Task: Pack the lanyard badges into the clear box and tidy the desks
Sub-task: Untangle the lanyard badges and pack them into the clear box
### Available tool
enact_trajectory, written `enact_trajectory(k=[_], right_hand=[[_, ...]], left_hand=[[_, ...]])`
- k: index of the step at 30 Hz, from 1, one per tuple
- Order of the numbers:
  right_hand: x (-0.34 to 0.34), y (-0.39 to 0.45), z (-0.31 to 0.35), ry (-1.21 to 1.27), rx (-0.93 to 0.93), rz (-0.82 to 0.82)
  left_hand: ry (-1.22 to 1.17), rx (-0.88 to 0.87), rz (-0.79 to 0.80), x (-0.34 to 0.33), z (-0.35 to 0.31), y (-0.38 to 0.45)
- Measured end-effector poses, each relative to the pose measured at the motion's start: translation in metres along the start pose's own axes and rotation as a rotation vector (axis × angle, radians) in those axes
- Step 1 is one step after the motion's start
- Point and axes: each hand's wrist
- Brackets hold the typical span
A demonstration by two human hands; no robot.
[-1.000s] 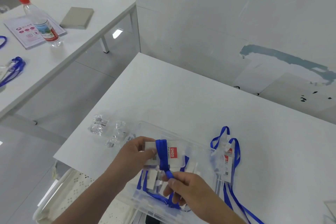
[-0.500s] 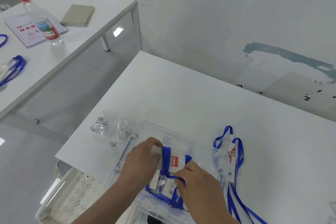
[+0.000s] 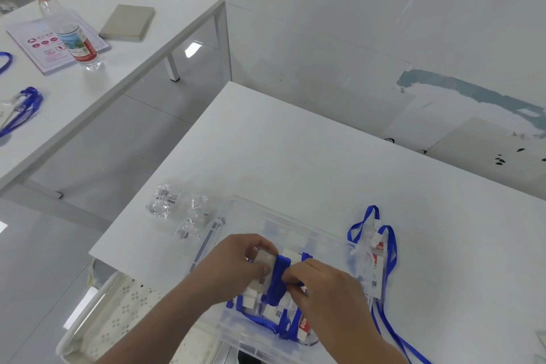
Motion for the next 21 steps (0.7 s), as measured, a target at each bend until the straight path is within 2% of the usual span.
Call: enact_trajectory(k=[3, 7, 10, 14, 17, 21], right_hand=[[0.005, -0.002, 0.002, -0.077, 0.066, -0.022], [0.001, -0.001, -0.007, 0.021, -0.034, 0.0], [-0.001, -0.001, -0.012, 0.21, -0.23, 0.124], [0.004, 0.008, -0.013, 0.433, -0.446, 0.106], [0.002, 0.019, -0.015, 0.564, -0.553, 0.087], [-0.017, 0.028, -0.017, 0.647, -0.647, 0.032]], left_hand=[[-0.012, 0.052, 0.037, 0.0, -0.001, 0.003], [-0.05, 0.11, 0.097, 0.0, 0.002, 0.005], [-0.105, 0.143, 0.167, 0.001, 0.003, 0.008], [-0.17, 0.152, 0.186, 0.004, 0.008, 0.013], [-0.199, 0.152, 0.094, 0.002, 0.01, 0.019], [-0.049, 0.091, -0.169, -0.01, 0.017, 0.03]])
Point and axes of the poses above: each hand's wrist, its own y-axis towards the middle knuckle, its own x-axis out of the back of the hand, z = x × y, and after that the axes turned 13 degrees about x, right-handed
